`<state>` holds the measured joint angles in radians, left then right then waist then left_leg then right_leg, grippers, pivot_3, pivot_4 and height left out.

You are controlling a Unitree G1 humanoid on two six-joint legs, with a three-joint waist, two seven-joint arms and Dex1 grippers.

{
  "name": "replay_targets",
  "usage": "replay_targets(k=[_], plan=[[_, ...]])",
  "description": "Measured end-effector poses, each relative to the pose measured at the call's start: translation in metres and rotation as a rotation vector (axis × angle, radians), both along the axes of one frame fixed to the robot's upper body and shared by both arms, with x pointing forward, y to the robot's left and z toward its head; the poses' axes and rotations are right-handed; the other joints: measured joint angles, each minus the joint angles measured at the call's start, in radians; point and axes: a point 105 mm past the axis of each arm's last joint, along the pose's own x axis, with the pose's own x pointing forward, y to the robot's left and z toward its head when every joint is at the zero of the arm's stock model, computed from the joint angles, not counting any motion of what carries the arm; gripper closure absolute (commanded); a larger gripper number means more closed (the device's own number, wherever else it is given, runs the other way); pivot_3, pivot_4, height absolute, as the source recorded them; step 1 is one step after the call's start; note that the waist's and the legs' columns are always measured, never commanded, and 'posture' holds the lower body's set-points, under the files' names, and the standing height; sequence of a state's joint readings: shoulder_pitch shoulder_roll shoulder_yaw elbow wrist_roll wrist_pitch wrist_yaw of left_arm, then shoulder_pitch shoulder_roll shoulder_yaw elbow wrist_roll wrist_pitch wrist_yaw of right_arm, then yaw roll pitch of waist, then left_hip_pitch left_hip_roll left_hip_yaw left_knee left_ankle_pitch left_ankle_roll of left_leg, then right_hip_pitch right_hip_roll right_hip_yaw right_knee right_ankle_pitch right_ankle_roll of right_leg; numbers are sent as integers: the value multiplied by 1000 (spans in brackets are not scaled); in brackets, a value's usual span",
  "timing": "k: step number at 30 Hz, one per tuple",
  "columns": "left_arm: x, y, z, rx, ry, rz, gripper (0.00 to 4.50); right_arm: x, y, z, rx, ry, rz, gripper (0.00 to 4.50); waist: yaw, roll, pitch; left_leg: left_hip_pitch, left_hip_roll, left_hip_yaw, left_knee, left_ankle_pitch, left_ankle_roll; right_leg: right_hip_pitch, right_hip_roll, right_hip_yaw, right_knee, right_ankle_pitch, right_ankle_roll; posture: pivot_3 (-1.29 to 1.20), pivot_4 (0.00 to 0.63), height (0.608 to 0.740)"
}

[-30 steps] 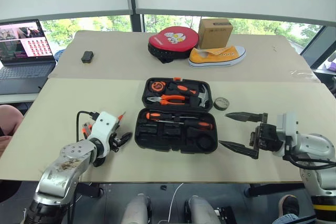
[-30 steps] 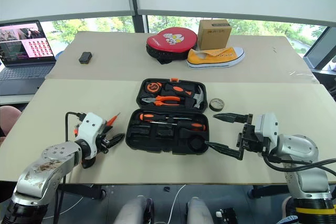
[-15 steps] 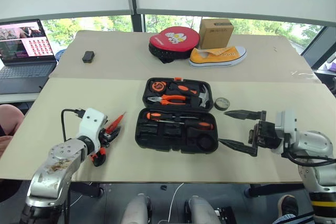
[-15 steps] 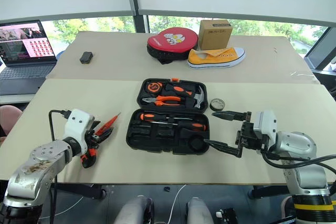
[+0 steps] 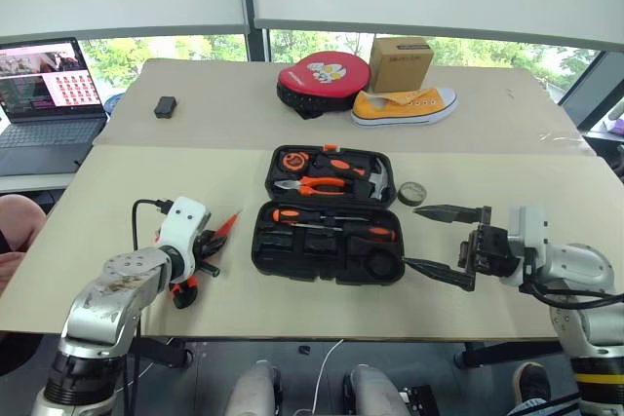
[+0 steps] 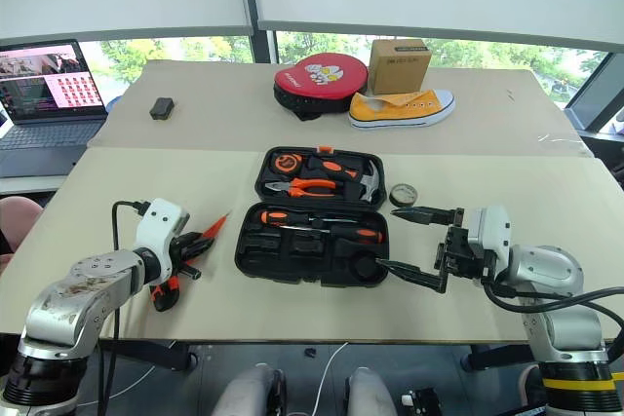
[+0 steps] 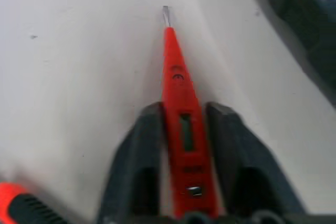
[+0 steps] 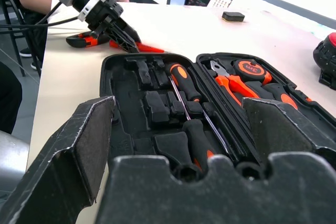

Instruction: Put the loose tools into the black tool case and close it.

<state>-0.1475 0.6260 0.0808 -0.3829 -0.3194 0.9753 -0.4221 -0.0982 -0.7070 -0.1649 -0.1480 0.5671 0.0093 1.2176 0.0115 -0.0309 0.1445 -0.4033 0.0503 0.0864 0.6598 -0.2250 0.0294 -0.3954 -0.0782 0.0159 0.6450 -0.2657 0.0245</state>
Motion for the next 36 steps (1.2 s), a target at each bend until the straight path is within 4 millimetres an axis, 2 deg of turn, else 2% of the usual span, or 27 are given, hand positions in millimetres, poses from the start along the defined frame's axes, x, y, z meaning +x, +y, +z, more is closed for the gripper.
replay_targets(k=[7,10,11,14,16,18,21,23,27,30,36], plan=[[-3,4,0,-17,-12,1,4012,-3,-2,-7,-2,26,-11,0,-4,0,0,1,1,0,0,0,0,0,0,0,0,0,0,0,150,740],[-1,2,5,-71,-58,-58,4012,-4,-5,-6,-1,19,-22,0,-2,0,0,-2,1,0,0,0,0,-2,0,0,0,0,0,0,150,740],[-1,2,12,-87,-89,-105,4012,-5,-6,-4,1,11,-26,0,-2,-1,0,-3,1,0,0,0,0,-5,0,0,1,0,0,0,150,740],[-4,1,54,-63,-226,-363,4012,-6,-13,6,8,-30,-63,0,2,-2,1,-6,1,0,0,1,-1,-7,-1,-1,1,0,-1,0,150,740],[-12,-12,75,-50,-268,-557,4012,-7,-16,7,9,-34,-76,0,4,-1,1,-5,0,1,0,0,-1,-6,-2,0,0,0,-1,0,150,740],[-18,-35,82,-39,-241,-762,4012,-7,-15,7,11,-30,-76,0,5,-1,1,-6,-1,2,0,1,-1,-5,-2,0,-1,0,0,0,150,740],[-21,-62,78,4,-180,-964,4012,-7,-15,7,10,-32,-77,0,3,-1,1,-6,-2,2,1,1,0,-5,1,0,-1,1,0,0,150,740],[-15,-74,74,72,-154,-1045,4012,-7,-13,8,10,-36,-75,0,2,-1,1,-7,-2,2,1,1,0,-6,2,0,-1,0,1,0,150,740],[13,-103,69,158,-154,-1097,4012,-8,-9,7,7,-39,-74,0,2,-1,1,-10,-2,2,2,1,0,-8,4,-1,0,0,1,0,150,740],[25,-106,57,233,-118,-1099,4012,-11,-7,7,12,-42,-79,0,-8,-1,1,-11,-2,1,2,1,0,-9,4,1,0,0,1,0,150,740],[28,-102,41,273,-50,-1106,4012,-14,-6,4,19,-33,-93,0,-3,-1,1,-11,-2,1,2,1,0,-9,3,0,1,0,2,0,150,740]])
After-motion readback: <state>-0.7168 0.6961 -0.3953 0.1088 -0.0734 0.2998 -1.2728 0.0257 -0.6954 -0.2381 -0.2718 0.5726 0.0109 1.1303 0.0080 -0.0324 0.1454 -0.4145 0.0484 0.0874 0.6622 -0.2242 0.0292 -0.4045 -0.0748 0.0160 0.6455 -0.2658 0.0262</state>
